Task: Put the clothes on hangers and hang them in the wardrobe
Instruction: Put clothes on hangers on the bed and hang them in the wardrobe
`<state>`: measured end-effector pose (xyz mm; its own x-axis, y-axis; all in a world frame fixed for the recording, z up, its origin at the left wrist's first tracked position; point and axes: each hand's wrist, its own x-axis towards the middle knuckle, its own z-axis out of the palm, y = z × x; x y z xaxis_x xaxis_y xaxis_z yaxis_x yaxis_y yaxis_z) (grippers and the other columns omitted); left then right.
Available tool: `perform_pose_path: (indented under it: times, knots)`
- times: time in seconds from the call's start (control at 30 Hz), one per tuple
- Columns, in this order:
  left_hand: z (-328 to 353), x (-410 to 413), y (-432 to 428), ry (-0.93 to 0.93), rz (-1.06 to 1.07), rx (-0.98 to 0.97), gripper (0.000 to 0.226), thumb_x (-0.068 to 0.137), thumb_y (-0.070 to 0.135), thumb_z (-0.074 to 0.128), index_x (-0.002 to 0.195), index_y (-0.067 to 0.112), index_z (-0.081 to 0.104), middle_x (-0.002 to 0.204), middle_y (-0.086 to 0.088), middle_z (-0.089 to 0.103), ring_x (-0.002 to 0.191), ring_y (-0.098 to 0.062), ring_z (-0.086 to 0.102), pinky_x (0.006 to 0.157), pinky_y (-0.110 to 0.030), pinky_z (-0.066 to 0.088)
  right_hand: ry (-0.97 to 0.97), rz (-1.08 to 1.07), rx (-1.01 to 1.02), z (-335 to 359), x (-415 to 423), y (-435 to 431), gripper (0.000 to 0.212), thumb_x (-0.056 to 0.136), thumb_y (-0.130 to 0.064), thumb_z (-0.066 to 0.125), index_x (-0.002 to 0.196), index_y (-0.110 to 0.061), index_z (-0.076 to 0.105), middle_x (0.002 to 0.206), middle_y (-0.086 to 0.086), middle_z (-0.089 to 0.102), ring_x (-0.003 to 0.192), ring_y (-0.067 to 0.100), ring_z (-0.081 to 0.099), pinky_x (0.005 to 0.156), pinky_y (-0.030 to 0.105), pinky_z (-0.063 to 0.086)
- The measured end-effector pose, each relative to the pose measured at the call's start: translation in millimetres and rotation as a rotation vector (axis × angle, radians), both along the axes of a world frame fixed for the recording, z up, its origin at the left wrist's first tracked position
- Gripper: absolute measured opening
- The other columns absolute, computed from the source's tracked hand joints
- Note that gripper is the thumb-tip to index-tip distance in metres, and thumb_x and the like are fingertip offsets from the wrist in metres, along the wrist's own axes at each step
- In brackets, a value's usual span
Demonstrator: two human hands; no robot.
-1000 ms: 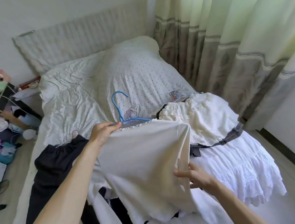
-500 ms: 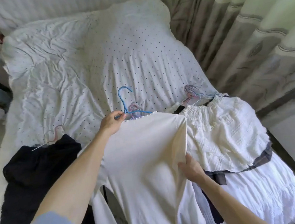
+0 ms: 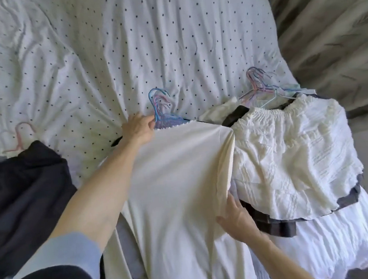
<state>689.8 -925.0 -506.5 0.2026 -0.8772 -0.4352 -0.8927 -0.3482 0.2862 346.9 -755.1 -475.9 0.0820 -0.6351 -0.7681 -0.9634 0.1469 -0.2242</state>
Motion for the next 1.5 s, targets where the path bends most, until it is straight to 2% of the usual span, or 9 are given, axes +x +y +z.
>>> perform_pose_path:
  times: [0.17,0.33,0.53,0.63,0.73,0.83,1.1,1.3,1.5]
  knots:
    - [-34,15,60,0.094,0.236,-0.089,0.067,0.088,0.051,0.035,0.148,0.021,0.044,0.141,-0.014,0.051,0.129,-0.036,0.046,0.105,-0.048,0.041,-0.042,-0.059,0.037,-5,-7,31,0.092,0.078,-0.035,0.064,0.149,-0.034,0.006,0.145,0.001,0.037,0.114,0.031,0.057,0.086,0.038,0.050]
    - [-23,-12,221,0.046,0.588,-0.231,0.062,0.095,0.038,0.059,0.149,0.017,0.038,0.151,-0.016,0.038,0.134,-0.037,0.040,0.104,-0.052,0.039,-0.054,-0.180,0.082,4,-10,53,0.103,0.079,-0.033,0.073,0.155,-0.033,0.003,0.148,0.001,0.040,0.121,0.027,0.055,0.090,0.036,0.047]
    - [2,-64,396,0.287,0.893,0.327,0.087,0.090,0.060,0.058,0.155,0.027,0.010,0.143,-0.013,0.046,0.121,-0.037,0.053,0.089,-0.048,0.051,0.048,-0.163,0.134,17,-19,72,0.079,0.083,-0.035,0.070,0.143,-0.021,0.021,0.133,0.003,0.044,0.119,0.028,0.049,0.089,0.040,0.046]
    - [13,-71,423,0.275,0.945,0.523,0.061,0.097,0.049,0.051,0.143,0.016,0.029,0.122,-0.012,0.061,0.097,-0.032,0.062,0.081,-0.044,0.054,0.132,-0.142,0.121,19,-28,84,0.075,0.076,-0.047,0.066,0.137,-0.020,0.035,0.125,0.002,0.052,0.104,0.027,0.058,0.082,0.040,0.051]
    - [31,-76,426,0.128,0.872,0.429,0.028,0.104,0.042,0.036,0.116,0.018,0.043,0.107,-0.007,0.060,0.083,-0.026,0.057,0.073,-0.042,0.051,0.181,-0.057,0.105,19,-33,100,0.055,0.087,-0.038,0.060,0.129,-0.009,0.038,0.105,0.005,0.054,0.085,0.027,0.053,0.074,0.037,0.047]
    - [48,-84,421,0.023,0.775,0.351,0.027,0.105,0.037,0.030,0.123,0.025,0.046,0.105,-0.003,0.059,0.085,-0.025,0.056,0.069,-0.038,0.043,0.151,-0.117,0.070,24,-38,115,0.036,0.095,-0.021,0.047,0.127,-0.007,0.042,0.106,0.010,0.058,0.089,0.031,0.054,0.078,0.038,0.044]
    - [69,-150,406,0.319,0.621,-0.057,0.029,0.104,0.021,0.042,0.131,0.021,0.052,0.109,0.004,0.059,0.099,-0.019,0.061,0.075,-0.030,0.048,-0.090,-0.321,0.021,38,-63,152,0.034,0.095,-0.024,0.046,0.129,-0.028,0.046,0.098,-0.007,0.067,0.069,0.022,0.067,0.065,0.040,0.056]
    - [47,-187,401,0.196,-0.033,0.534,0.061,0.098,0.030,0.047,0.154,0.027,0.023,0.155,-0.005,0.031,0.135,-0.033,0.041,0.103,-0.050,0.045,-0.012,-0.026,0.085,44,-86,171,0.065,0.095,-0.027,0.047,0.155,-0.034,0.020,0.152,0.006,0.040,0.123,0.033,0.054,0.087,0.038,0.047]
    - [76,-207,346,-0.081,-0.360,0.789,0.048,0.095,0.033,0.040,0.141,0.021,0.047,0.139,-0.008,0.053,0.130,-0.031,0.043,0.103,-0.049,0.039,-0.051,-0.111,0.059,81,-105,174,0.052,0.098,-0.027,0.047,0.149,-0.029,0.041,0.150,0.002,0.048,0.132,0.024,0.049,0.099,0.034,0.045]
